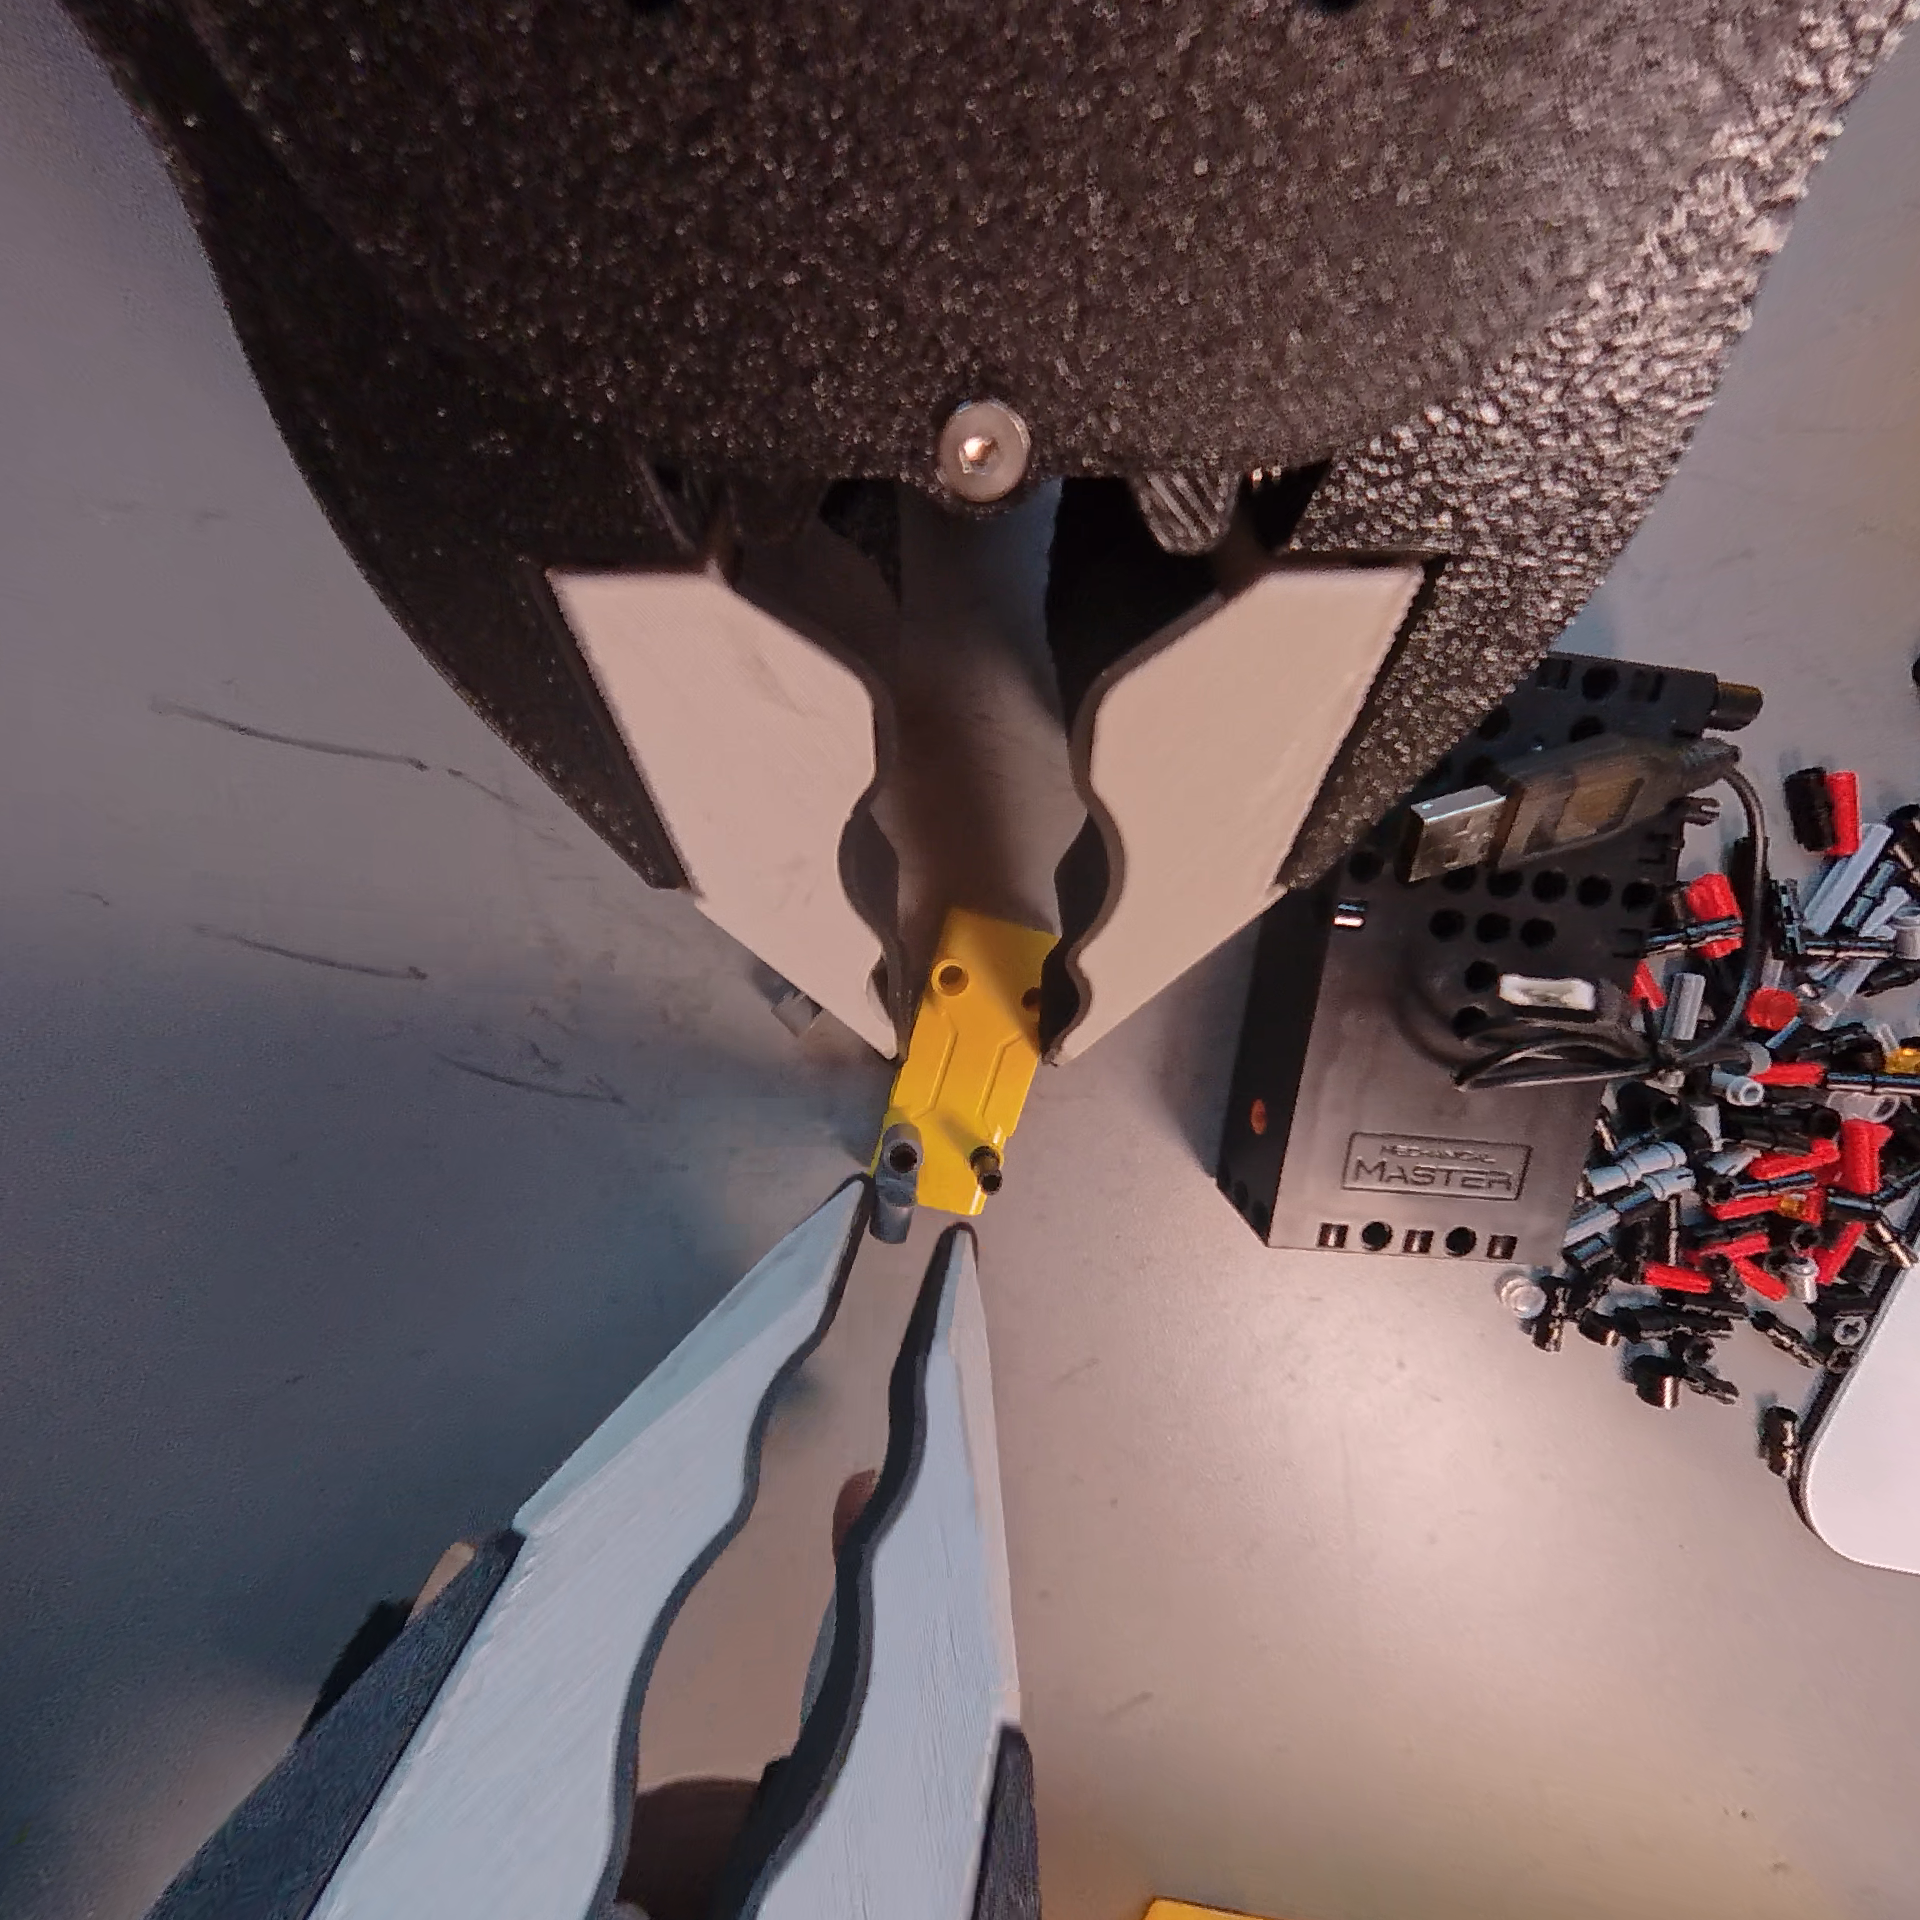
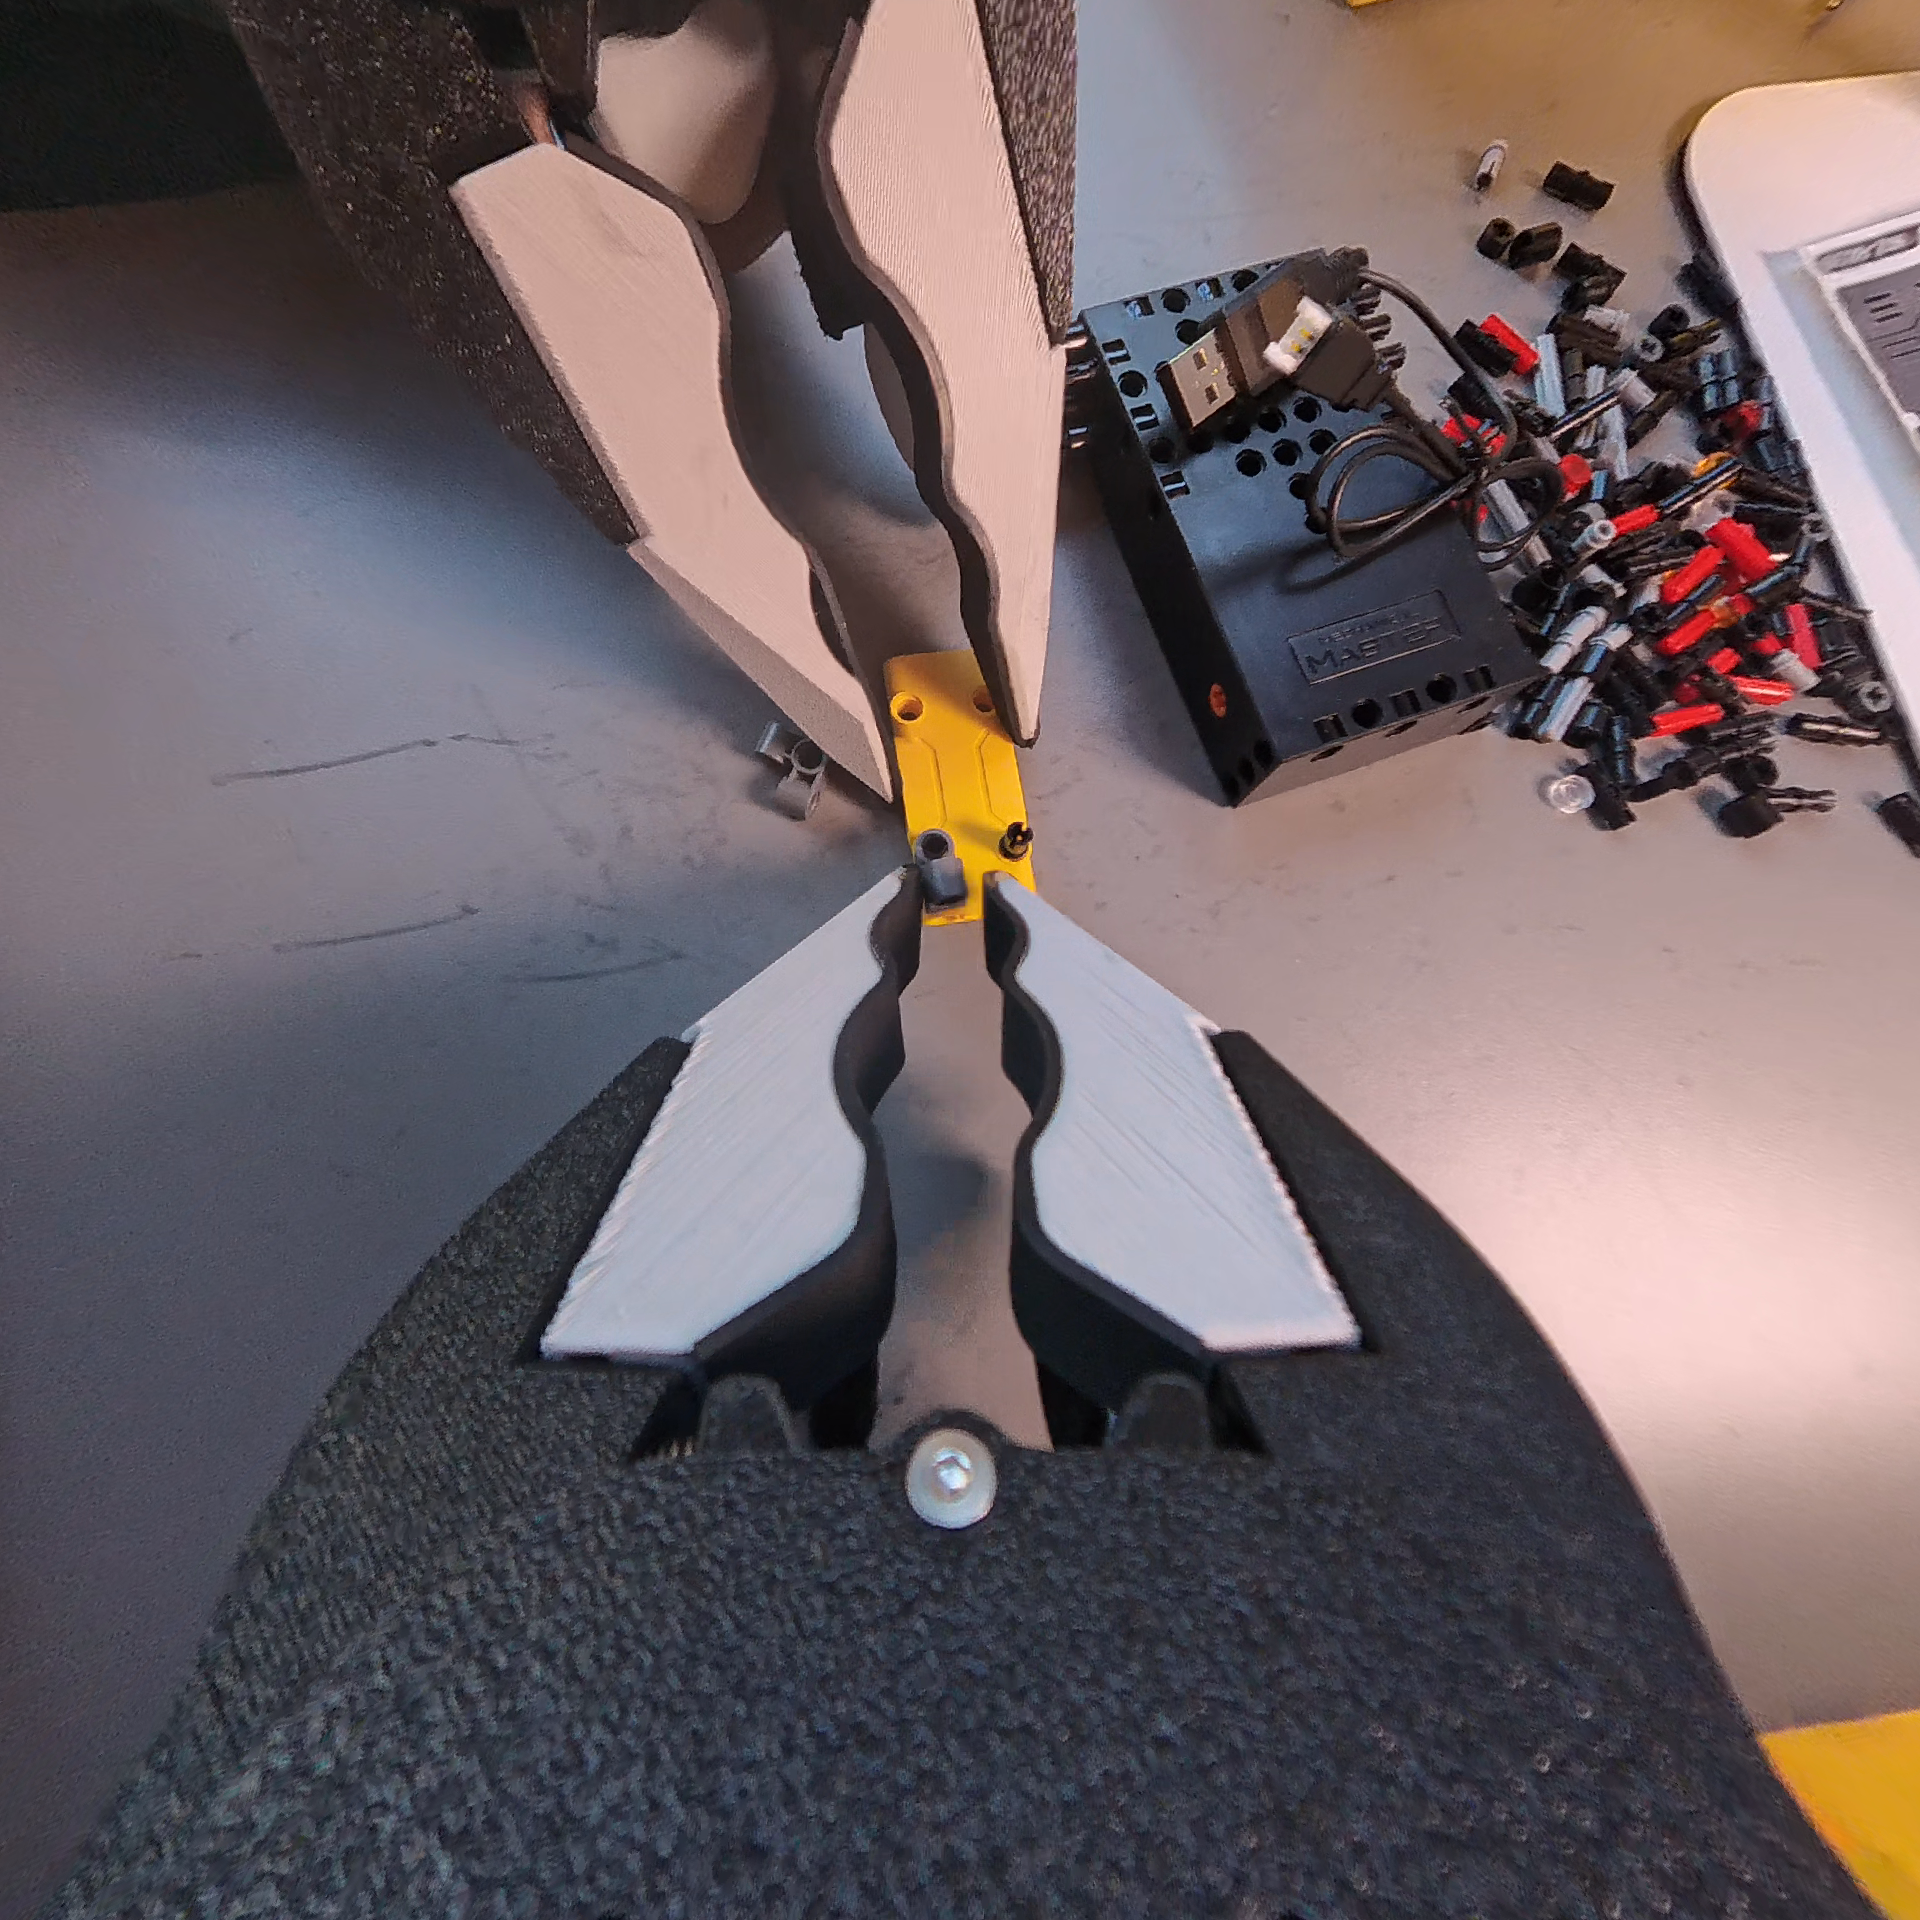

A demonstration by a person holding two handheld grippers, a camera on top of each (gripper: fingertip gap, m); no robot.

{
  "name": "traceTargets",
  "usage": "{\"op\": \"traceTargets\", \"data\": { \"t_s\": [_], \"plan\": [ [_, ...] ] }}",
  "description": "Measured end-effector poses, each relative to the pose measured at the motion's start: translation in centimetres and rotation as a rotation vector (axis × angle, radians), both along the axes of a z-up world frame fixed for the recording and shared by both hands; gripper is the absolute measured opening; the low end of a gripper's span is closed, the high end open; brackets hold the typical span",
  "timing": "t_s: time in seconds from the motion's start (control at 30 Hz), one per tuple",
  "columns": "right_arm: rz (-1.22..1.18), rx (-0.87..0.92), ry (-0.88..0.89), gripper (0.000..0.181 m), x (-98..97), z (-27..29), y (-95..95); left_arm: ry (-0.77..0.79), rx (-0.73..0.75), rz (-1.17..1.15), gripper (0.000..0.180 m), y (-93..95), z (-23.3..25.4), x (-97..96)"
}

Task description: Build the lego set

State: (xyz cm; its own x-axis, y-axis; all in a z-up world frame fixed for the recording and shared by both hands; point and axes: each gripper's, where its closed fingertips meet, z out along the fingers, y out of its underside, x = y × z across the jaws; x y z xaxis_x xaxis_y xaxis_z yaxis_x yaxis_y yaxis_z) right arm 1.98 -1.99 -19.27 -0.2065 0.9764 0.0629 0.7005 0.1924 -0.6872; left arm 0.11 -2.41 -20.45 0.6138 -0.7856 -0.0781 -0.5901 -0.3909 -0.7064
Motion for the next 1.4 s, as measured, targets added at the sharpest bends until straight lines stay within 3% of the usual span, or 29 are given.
{"op": "traceTargets", "data": {
  "t_s": [0.13,0.53,0.67,1.0,1.13,1.4],
  "plan": [
    [0.059,0.019,0.081,0.01,0.3,3.5,-1.2,0.015,0.018,-0.02,0.025,0.0,0.0,0.0],
    [0.068,0.007,-0.066,0.014,-1.6,-0.8,-3.4,-0.087,0.035,0.016,0.025,-0.7,2.2,-1.8],
    [0.086,-0.007,-0.08,0.005,-1.5,-1.2,-3.8,-0.111,0.064,-0.053,0.024,-1.8,3.1,-2.1],
    [0.044,-0.541,0.059,0.005,-0.8,3.3,-5.3,-0.165,0.206,-0.338,0.024,-5.2,5.3,1.7],
    [0.053,-0.621,0.067,0.005,-0.5,3.9,-5.5,-0.154,0.245,-0.353,0.011,-5.3,5.6,2.3],
    [0.075,-0.711,0.172,0.006,-0.3,5.9,-5.1,-0.271,0.245,-0.318,0.009,-5.0,7.3,2.4]
  ]
}}
